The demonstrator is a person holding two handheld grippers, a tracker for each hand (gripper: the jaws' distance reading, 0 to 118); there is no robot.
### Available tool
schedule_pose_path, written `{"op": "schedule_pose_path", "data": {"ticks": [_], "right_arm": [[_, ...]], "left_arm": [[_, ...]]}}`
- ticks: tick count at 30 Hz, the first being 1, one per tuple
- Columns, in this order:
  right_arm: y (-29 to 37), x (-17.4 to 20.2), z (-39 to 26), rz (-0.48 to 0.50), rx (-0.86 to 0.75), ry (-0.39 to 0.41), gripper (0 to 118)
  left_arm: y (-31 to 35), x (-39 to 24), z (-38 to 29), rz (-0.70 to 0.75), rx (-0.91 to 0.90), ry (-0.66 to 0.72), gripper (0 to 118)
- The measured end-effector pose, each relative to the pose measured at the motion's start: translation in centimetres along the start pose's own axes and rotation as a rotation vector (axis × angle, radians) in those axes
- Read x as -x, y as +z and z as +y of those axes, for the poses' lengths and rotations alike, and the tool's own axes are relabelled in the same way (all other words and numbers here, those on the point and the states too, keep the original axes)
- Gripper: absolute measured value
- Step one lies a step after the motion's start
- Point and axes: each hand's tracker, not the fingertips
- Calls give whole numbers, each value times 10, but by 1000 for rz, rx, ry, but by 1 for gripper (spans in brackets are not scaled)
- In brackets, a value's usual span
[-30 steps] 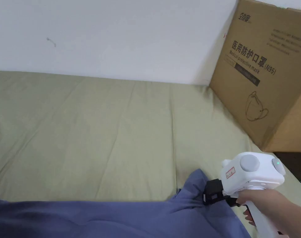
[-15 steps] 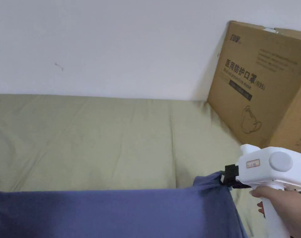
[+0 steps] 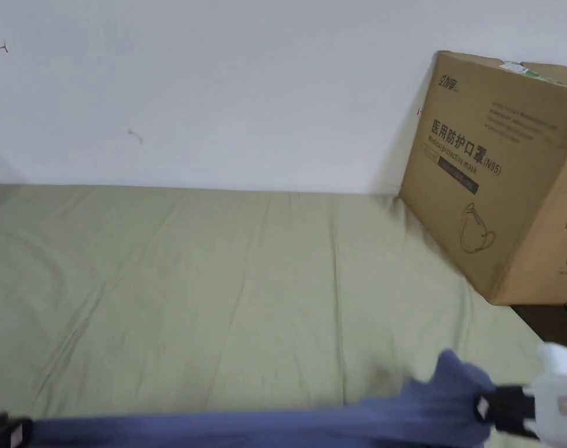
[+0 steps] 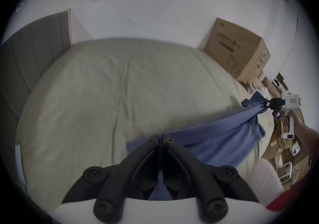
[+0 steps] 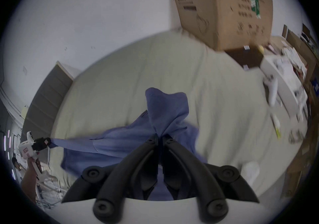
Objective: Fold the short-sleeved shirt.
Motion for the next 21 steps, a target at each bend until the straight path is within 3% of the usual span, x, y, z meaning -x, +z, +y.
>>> {"op": "schedule_pose_path", "data": {"ticks": [5,8,9,11,12,13,16,19,21], "right_arm": [[-10,-33,-76,-62,167,37,3],[-27,-31,-90,-107,148,42,9],[-30,-30,-91,-126,130,31,22],[-25,-19,-93,-204,49,60,83],[-20,-14,-93,-201,10,83,100],[-10,-8,-91,-162,-33,124,110],[27,21,-82,-83,-153,200,110],[74,58,-78,16,-314,204,110],[104,82,-84,87,-551,201,109]], "left_arm": [[4,-11,-78,36,111,-60,2],[-6,-8,-97,52,122,-11,9],[-5,-7,-98,59,89,17,22],[1,-9,-96,120,46,29,87],[5,-11,-94,140,28,20,115],[13,-15,-90,140,-2,12,114],[51,-35,-75,113,-136,12,112],[88,-65,-58,38,-292,28,115],[108,-89,-50,30,-413,26,114]]}}
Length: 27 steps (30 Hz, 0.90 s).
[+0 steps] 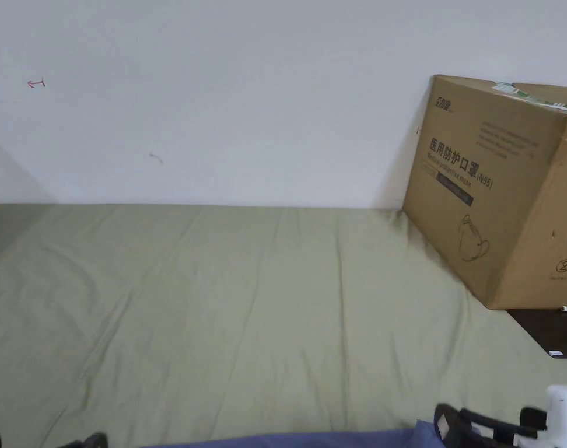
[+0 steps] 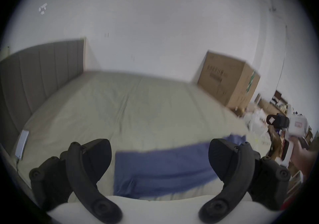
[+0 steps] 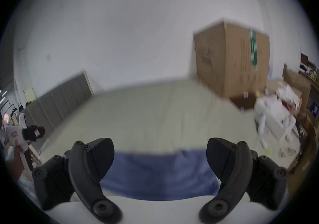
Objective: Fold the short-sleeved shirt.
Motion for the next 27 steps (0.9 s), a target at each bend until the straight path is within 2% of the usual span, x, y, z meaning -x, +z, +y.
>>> {"op": "schedule_pose_path", "data": {"ticks": [2,3,5,6,7,8,9,11,15,18,21,24,26,27], "right_arm": [[21,28,7,8,-211,50,109],[28,38,8,15,-293,76,109],[40,63,7,-45,-430,128,102],[42,69,6,-49,-458,136,88],[44,76,5,-51,-497,153,38],[40,82,6,-75,-497,180,0],[39,85,7,-88,-483,201,0],[39,87,8,-58,-462,189,0],[41,83,9,-91,-472,166,0],[42,76,14,-78,-451,170,0],[46,71,18,-62,-407,174,0],[45,70,21,-24,-344,208,0],[40,72,19,-14,-318,236,0],[37,73,18,4,-301,245,0]], "left_arm": [[20,-30,6,39,-201,-39,112],[25,-42,5,71,-300,-65,108],[39,-65,3,76,-476,-119,79],[42,-75,3,95,-519,-149,56],[38,-82,0,142,-554,-193,17],[38,-91,-1,184,-571,-238,0],[40,-96,-3,196,-594,-266,0],[40,-102,-2,118,-574,-265,0],[45,-108,-2,140,-569,-311,0],[46,-84,18,111,-481,-275,0],[22,-19,49,-87,-202,-87,0],[-31,82,58,-421,288,354,1],[-52,129,32,-563,413,602,1],[-54,132,24,-496,383,584,1]]}}
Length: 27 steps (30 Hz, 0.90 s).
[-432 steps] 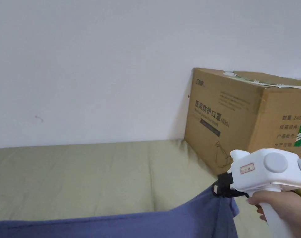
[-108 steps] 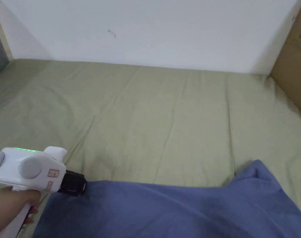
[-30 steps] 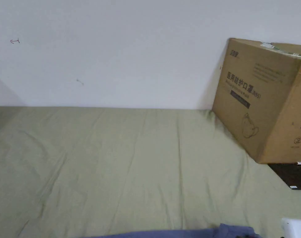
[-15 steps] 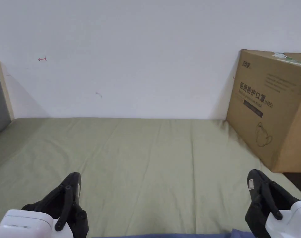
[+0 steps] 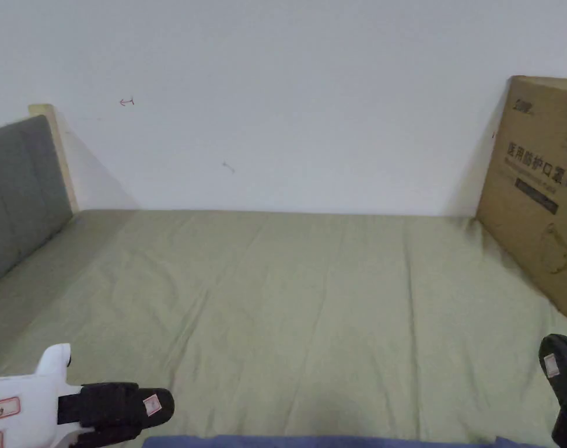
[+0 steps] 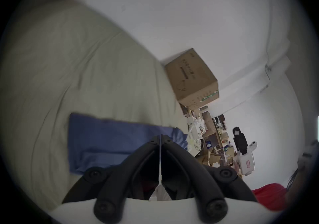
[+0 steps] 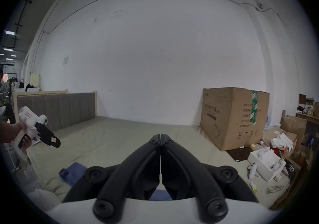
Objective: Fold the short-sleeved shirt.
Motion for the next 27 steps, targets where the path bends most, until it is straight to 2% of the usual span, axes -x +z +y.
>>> {"op": "schedule_pose_path", "data": {"ticks": [2,5,6,7,9,10,11,14,18,19,20,21,22,23,24,25,26,27], "right_arm": [[-7,6,-4,31,48,6,0],[-15,16,-8,65,105,-1,0],[-17,19,-9,77,117,-5,0],[-20,22,-11,88,131,-7,0],[-24,25,-11,113,160,-2,0],[-27,26,-11,125,175,3,0],[-31,26,-11,131,188,15,0],[-36,28,-9,121,200,32,0],[-44,33,-8,131,230,14,0],[-46,35,-8,135,240,16,0],[-49,38,-9,141,251,15,0],[-51,41,-11,148,258,13,0],[-53,44,-12,155,264,10,0],[-53,47,-13,161,268,5,0],[-54,49,-13,170,273,-2,0],[-54,52,-13,183,280,-9,0],[-53,54,-14,190,284,-10,0],[-53,55,-15,195,286,-9,0]], "left_arm": [[2,34,2,69,13,30,1],[1,82,-2,49,36,123,3],[1,94,-3,44,36,151,10],[0,107,-5,61,30,180,35],[-3,136,-5,93,43,194,99],[-7,145,-7,96,59,199,118],[-6,153,-12,64,14,223,114],[-35,181,-16,-14,35,297,118],[-57,179,-35,-275,19,334,118],[-70,178,-36,-297,34,359,111],[-87,177,-41,-263,47,341,91],[-97,172,-43,-214,53,304,42],[-110,170,-45,-41,68,247,4],[-131,168,-50,183,126,189,4],[-112,184,-56,224,104,168,4],[-101,176,-47,9,35,232,4],[-105,173,-45,111,81,186,3],[-103,166,-44,151,107,142,3]]}}
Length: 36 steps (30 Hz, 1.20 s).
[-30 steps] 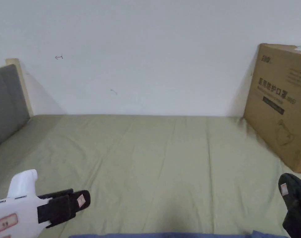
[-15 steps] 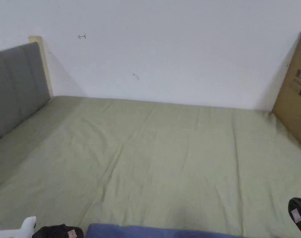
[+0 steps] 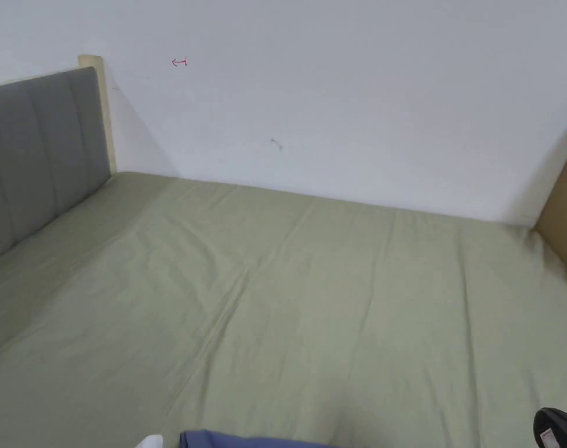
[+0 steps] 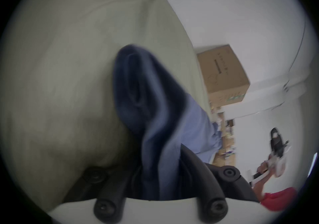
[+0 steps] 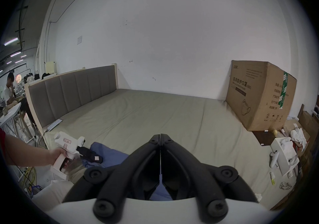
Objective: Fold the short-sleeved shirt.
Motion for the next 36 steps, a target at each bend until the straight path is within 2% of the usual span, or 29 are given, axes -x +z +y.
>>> {"op": "schedule_pose_path", "data": {"ticks": [3,5,6,8,10,12,15,19,20,21,22,23,24,26,30,31,32,33,34,35,36], "right_arm": [[3,0,0,24,5,20,0],[7,-2,-1,27,1,29,0],[10,-4,-2,26,-1,27,0],[18,-8,-3,25,-8,-7,0],[25,-12,-5,41,-8,-20,0],[31,-16,-9,52,-6,-30,0],[38,-24,-15,48,12,-40,0],[54,-36,-20,13,17,-62,0],[59,-40,-20,5,15,-75,0],[64,-43,-21,-6,10,-86,0],[69,-46,-22,-19,5,-97,0],[73,-49,-22,-29,9,-103,0],[76,-52,-23,-39,14,-106,0],[81,-57,-25,-60,24,-102,0],[83,-65,-31,-81,30,-96,0],[81,-67,-33,-82,34,-99,0],[78,-69,-34,-81,38,-105,0],[75,-70,-35,-78,43,-110,0],[71,-71,-36,-75,50,-119,0],[68,-71,-37,-73,55,-130,0],[67,-72,-38,-70,57,-141,0]], "left_arm": [[26,-44,2,176,-16,-185,4],[50,-46,13,211,-37,-233,4],[63,-55,14,300,-59,-290,4],[86,-92,-1,627,-71,-509,4],[96,-118,-20,843,-31,-663,4],[101,-126,-24,741,-18,-575,4],[74,-159,-32,462,-36,-398,4],[-13,-210,-43,280,68,-396,5],[-43,-222,-47,263,113,-398,9],[-67,-230,-50,243,148,-414,23],[-89,-236,-52,219,179,-422,65],[-105,-239,-54,203,198,-405,100],[-117,-242,-55,204,219,-405,118],[-123,-245,-53,222,201,-418,109],[-86,-238,-45,254,137,-436,109],[-73,-235,-43,293,108,-440,101],[-62,-230,-41,311,82,-450,82],[-54,-226,-41,308,53,-473,52],[-49,-225,-43,331,16,-500,10],[-49,-224,-45,381,-1,-524,3],[-53,-223,-48,413,-2,-547,3]]}}
